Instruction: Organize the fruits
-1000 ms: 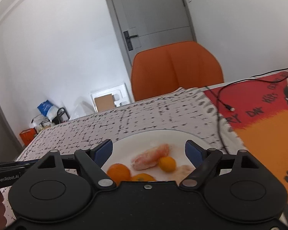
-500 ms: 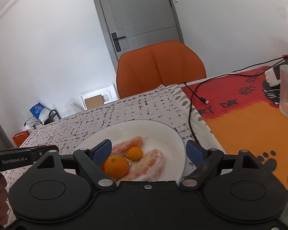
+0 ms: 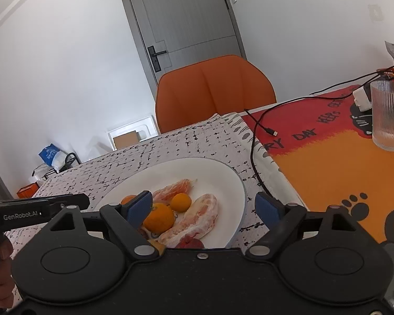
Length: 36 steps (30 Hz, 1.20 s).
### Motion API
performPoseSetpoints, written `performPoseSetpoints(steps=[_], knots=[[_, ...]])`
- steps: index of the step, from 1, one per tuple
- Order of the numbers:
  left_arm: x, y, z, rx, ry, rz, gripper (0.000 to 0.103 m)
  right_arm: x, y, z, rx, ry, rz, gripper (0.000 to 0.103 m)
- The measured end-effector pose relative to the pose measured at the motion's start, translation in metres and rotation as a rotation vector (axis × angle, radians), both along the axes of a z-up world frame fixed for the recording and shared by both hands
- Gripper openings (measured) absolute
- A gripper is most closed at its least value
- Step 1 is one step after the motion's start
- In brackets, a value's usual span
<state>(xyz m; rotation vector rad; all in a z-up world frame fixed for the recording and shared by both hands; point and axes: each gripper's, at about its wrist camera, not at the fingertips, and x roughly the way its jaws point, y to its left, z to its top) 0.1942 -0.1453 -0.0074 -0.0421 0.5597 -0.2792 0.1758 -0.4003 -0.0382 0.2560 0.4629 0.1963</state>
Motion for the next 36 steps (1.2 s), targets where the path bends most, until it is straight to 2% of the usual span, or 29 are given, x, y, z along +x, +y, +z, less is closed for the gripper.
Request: performPoseSetpoints(steps=[4,11,13,16,21,25,36], knots=[[-0.007,0.005,0.002,0.004,0.003,0.028,0.046,-0.005,0.002,0.001,0.008,-0.004,0.005,0.088],[-0.021,0.019,0.006,0.011,-0.003,0.087,0.064,-0.015,0.006,0.004,0.019,-0.003,0.019,0.092],[-0.026,0.023,0.008,0.018,-0.006,0.114,0.074,-0.018,0.009,0.006,0.021,-0.006,0.023,0.094],[-0.033,0.029,0.011,0.028,-0.020,0.147,0.084,-0.022,0.012,0.008,0.022,-0.007,0.034,0.097],[-0.042,0.035,0.015,0.057,-0.032,0.192,0.092,-0.029,0.016,0.014,0.020,-0.012,0.041,0.103],[-0.051,0.044,0.019,0.053,-0.041,0.211,0.097,-0.034,0.018,0.019,0.021,-0.018,0.046,0.103],[-0.077,0.066,0.031,0.016,-0.043,0.237,0.099,-0.049,0.031,0.034,0.024,-0.022,0.073,0.103]])
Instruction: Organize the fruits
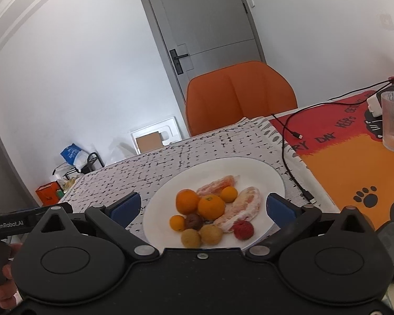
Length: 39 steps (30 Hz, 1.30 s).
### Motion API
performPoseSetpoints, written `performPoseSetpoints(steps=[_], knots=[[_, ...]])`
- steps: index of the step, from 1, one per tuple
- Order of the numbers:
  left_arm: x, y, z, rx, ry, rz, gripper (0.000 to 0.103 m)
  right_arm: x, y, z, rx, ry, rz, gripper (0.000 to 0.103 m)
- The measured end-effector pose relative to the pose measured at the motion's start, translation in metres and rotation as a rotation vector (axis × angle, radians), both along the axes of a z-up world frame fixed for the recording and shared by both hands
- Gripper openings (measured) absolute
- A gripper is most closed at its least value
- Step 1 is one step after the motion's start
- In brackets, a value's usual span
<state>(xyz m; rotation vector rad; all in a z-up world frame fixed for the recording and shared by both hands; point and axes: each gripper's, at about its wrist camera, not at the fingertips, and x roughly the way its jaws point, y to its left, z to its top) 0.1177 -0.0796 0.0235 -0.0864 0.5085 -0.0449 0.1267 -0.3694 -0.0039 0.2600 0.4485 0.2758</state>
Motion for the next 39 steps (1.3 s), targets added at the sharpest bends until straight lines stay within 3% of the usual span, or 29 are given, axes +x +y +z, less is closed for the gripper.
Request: performPoseSetpoints(steps=[13,39], knots=[[-0.034,0.030,0.008,-0.040,-0.015,0.049,0.099,-0.022,0.020,0.013,-0.035,-0.014,0.031,0.103],[-0.090,0.064,-0.002,0.035,0.001,0.124,0.099,-0.065,0.046,0.002,-0.058,0.052,0.113,0.103]])
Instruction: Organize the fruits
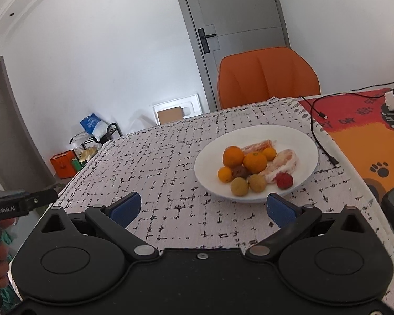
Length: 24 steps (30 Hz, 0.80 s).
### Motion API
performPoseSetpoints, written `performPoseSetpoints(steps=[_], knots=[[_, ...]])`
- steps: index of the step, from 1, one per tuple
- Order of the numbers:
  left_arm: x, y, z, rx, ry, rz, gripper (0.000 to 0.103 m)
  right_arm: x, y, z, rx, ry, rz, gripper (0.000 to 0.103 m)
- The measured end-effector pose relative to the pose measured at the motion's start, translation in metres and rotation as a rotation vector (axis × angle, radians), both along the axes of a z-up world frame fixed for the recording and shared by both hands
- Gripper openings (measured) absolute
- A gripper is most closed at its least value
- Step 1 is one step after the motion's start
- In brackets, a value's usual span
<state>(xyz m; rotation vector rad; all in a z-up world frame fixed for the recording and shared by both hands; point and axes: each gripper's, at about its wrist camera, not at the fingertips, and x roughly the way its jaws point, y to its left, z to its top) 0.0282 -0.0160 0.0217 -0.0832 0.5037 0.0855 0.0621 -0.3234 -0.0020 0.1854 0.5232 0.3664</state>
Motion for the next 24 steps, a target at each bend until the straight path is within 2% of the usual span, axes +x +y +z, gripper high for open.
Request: performPoseSetpoints(steps=[9,24], knots=[[-0.002,0.002,-0.014,0.013,0.038,0.002,0.099,-0.004,0.006,0.000,-0.020,-0.007,0.024,0.103],[-0.002,0.002,-0.016,0.019,0.045,0.002,0.099,0.000,0.010,-0.012,-0.015,0.033,0.032,0.103]])
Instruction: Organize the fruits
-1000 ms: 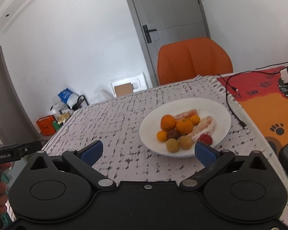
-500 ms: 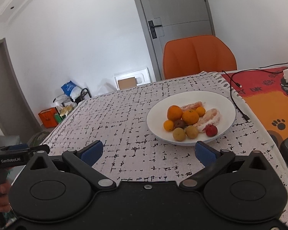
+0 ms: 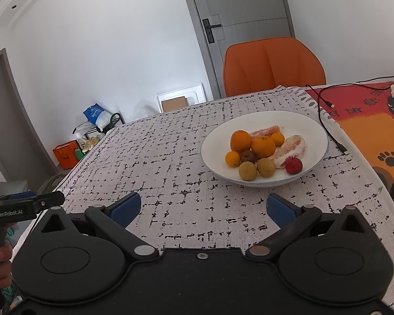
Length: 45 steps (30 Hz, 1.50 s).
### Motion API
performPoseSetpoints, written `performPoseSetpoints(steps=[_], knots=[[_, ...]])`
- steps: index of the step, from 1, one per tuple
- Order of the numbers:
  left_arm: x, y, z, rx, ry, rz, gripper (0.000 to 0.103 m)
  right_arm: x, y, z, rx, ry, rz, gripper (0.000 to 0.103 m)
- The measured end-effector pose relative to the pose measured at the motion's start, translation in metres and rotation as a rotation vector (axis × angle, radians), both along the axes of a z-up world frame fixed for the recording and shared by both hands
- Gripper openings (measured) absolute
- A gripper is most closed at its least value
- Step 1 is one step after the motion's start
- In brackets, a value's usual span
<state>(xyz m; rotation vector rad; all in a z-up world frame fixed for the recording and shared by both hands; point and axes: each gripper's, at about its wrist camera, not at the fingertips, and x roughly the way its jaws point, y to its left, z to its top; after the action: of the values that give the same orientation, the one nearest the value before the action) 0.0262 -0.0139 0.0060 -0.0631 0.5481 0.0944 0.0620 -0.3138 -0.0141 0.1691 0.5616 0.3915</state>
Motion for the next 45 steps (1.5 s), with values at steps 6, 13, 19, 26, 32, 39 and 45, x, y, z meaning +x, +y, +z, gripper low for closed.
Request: performPoseSetpoints(steps=[6,13,19,26,32,39,45], knots=[[-0.0012,-0.0010,0.0000,0.001,0.000,-0.004,0.099,-0.0012,0.0007,0.0007,-0.010,-0.009,-0.003,0.103],[-0.0011,-0.0010,-0.0001,0.002,0.001,-0.003,0.099,-0.0010,0.0014,0.0010,-0.012,-0.011,0.001,0.103],[-0.0023,0.0010,-0.0008,-0.002,0.001,0.000,0.099,-0.0014,0.0025,0.0015,-0.013,-0.012,0.001,0.103],[-0.0035,0.0016,-0.0014,-0.003,0.002,0.000,0.099,-0.0012,0.0032,0.0021,-0.014,-0.012,-0.004,0.103],[-0.0046,0.0035,-0.0013,-0.007,0.001,0.004,0.099,-0.0022,0.0034,0.0033,-0.018,-0.019,-0.004,0.103],[-0.0048,0.0047,-0.0010,-0.008,0.002,0.004,0.099,-0.0021,0.0036,0.0033,-0.020,-0.018,-0.006,0.103],[-0.0050,0.0051,-0.0009,-0.008,0.002,0.005,0.099,-0.0009,0.0040,0.0026,-0.023,-0.015,-0.005,0.103]])
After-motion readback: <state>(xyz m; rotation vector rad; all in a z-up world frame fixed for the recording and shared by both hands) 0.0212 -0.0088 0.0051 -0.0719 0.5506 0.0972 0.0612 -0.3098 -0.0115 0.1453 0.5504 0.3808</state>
